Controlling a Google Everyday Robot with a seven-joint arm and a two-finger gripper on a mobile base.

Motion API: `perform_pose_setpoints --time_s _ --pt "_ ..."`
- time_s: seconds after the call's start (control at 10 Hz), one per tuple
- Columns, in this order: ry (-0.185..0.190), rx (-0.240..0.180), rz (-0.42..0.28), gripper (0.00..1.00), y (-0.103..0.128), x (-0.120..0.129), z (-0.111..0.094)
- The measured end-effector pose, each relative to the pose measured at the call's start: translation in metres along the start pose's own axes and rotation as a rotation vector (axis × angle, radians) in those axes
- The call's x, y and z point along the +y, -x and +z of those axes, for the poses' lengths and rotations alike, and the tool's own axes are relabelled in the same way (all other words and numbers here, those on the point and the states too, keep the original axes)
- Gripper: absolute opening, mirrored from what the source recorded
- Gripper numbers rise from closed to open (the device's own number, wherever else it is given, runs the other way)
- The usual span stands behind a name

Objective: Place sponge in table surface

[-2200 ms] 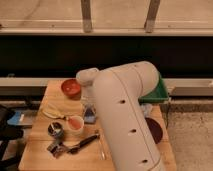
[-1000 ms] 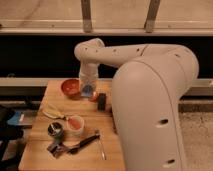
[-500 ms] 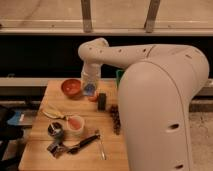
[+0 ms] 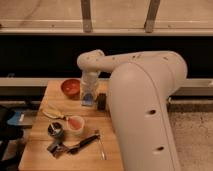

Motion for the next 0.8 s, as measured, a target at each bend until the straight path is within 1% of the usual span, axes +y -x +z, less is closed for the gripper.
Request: perform_pose_setpoints --time_s 0.2,0.3,0.4,0.5,0.6,0.8 --pt "-0.01 0.099 -0.006 0.0 -0.018 0.005 0.036" --pt "-0.01 0.131 -0.005 0.0 -0.025 0.006 0.047" --pt "-0.011 0.179 -0.004 0.0 -0.035 0.008 0.063" --pt "-0.013 0.216 -0.005 0.04 -0.043 0.009 0.074" --pt "-0.014 0.239 -0.006 0.11 -0.047 0.01 0.08" --pt "-0.023 0.266 -0.001 0.34 -0.047 0.008 0.088"
